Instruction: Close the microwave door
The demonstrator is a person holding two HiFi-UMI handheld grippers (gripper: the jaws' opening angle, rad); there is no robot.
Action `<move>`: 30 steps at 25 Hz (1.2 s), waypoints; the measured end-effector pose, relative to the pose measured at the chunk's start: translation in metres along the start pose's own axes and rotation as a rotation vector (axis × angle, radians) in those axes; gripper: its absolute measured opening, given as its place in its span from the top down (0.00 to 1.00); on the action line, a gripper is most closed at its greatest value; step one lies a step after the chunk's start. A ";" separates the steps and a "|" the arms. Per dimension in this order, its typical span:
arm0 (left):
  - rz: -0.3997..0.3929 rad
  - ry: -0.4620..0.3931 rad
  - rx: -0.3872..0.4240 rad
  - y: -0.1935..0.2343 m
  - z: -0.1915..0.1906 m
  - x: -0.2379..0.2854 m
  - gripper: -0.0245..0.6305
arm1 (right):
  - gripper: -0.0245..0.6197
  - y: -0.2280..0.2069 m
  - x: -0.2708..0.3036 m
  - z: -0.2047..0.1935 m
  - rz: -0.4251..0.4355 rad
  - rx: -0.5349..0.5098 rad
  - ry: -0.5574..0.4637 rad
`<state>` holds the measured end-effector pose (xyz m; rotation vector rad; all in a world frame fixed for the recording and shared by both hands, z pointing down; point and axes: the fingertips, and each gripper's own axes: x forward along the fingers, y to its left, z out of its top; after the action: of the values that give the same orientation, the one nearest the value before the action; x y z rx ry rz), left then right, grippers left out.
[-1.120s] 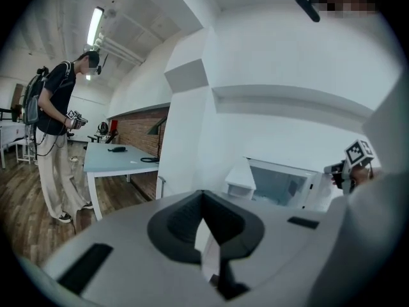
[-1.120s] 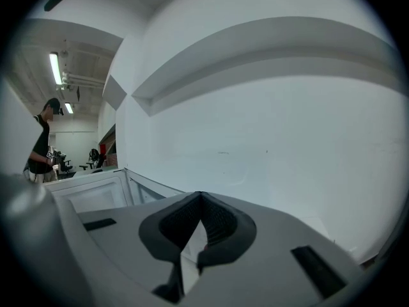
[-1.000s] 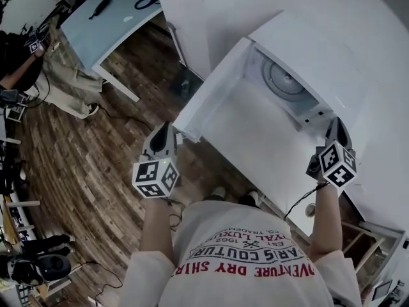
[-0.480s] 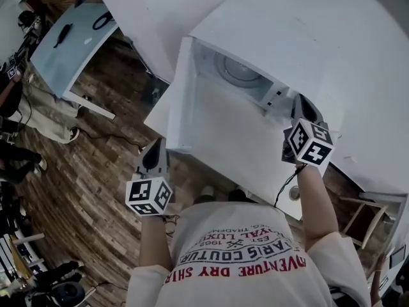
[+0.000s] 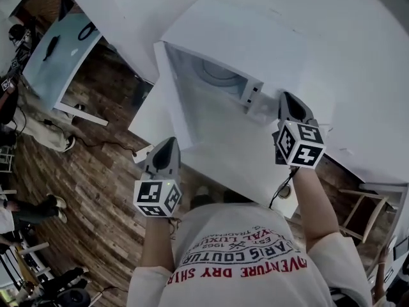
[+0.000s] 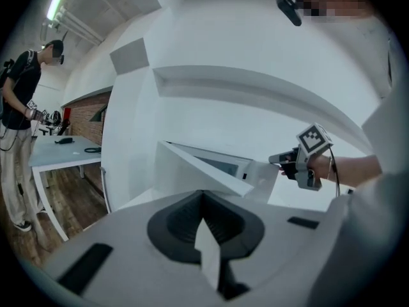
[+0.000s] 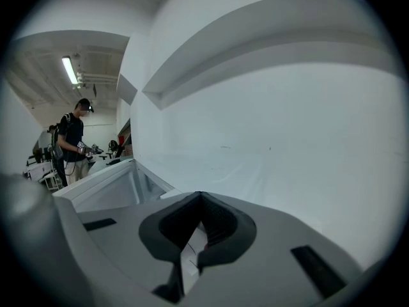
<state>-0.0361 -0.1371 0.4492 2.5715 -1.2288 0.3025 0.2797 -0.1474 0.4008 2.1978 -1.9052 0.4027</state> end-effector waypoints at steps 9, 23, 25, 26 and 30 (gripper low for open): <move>-0.070 0.012 0.032 -0.053 0.003 0.038 0.96 | 0.94 0.004 -0.005 0.000 0.061 -0.043 -0.028; -0.443 0.077 0.151 -0.089 0.015 0.107 0.96 | 0.94 0.004 -0.002 -0.003 -0.081 -0.056 0.020; -0.500 0.085 0.168 -0.093 0.015 0.115 0.96 | 0.94 0.003 -0.002 -0.004 -0.108 -0.043 0.020; -0.523 0.088 0.179 -0.095 0.015 0.119 0.96 | 0.94 0.003 -0.001 -0.004 -0.120 -0.038 0.020; -0.605 0.093 0.196 -0.104 0.018 0.134 0.96 | 0.94 0.001 -0.001 -0.004 -0.177 -0.026 0.021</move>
<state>0.1297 -0.1779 0.4570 2.8990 -0.3624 0.4140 0.2785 -0.1449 0.4040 2.3108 -1.6781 0.3669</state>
